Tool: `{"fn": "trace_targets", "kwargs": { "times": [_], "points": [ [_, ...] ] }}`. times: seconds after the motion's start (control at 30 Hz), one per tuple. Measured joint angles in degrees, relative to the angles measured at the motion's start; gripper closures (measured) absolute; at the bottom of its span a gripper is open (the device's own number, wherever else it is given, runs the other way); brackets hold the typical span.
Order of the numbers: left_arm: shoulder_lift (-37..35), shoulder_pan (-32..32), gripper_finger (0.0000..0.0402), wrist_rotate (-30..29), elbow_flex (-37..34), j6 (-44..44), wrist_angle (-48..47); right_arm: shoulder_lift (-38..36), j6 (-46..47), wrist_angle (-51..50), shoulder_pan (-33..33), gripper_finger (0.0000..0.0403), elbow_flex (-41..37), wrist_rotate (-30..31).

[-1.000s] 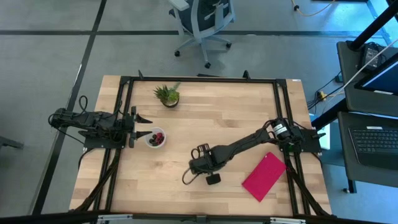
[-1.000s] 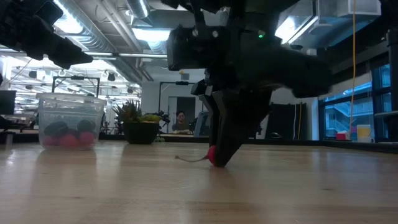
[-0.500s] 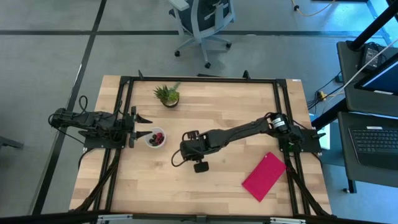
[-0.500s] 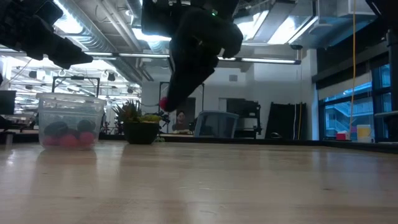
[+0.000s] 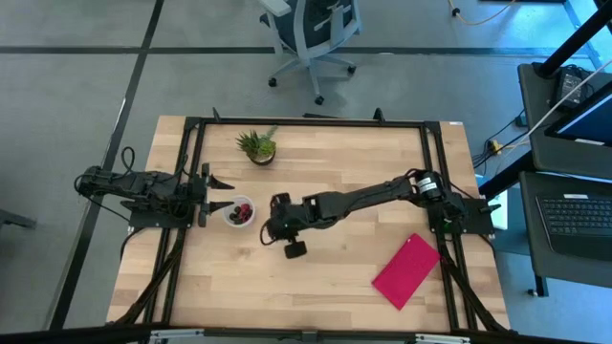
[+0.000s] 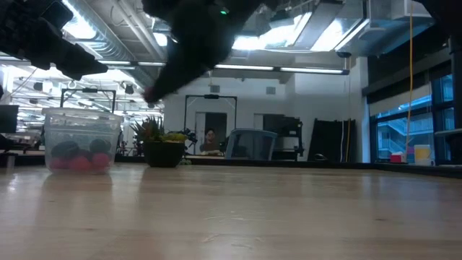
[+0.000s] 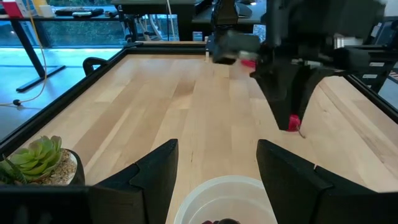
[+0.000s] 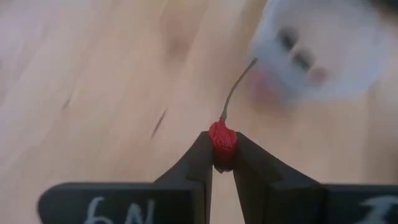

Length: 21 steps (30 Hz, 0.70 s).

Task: Pick and placing Produce into tupperware
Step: Put the red cherry into the transparent container

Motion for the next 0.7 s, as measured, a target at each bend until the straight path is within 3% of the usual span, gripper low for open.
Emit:
{"fn": "trace_targets", "kwargs": {
  "times": [0.23,0.4,0.7],
  "points": [
    [-0.01,-0.01,0.0190,0.00,0.00,0.00,0.00,0.05,-4.48,17.35,-3.61,0.0352,0.00,-0.35],
    [0.00,-0.01,0.0190,0.00,0.00,0.00,0.00,2.08,-4.18,26.16,-6.36,0.0352,0.13,-7.23],
    [-0.02,0.01,0.0190,0.00,0.00,0.00,0.09,7.32,-3.09,29.95,-7.48,0.0352,-0.02,-8.00]
  ]
}}
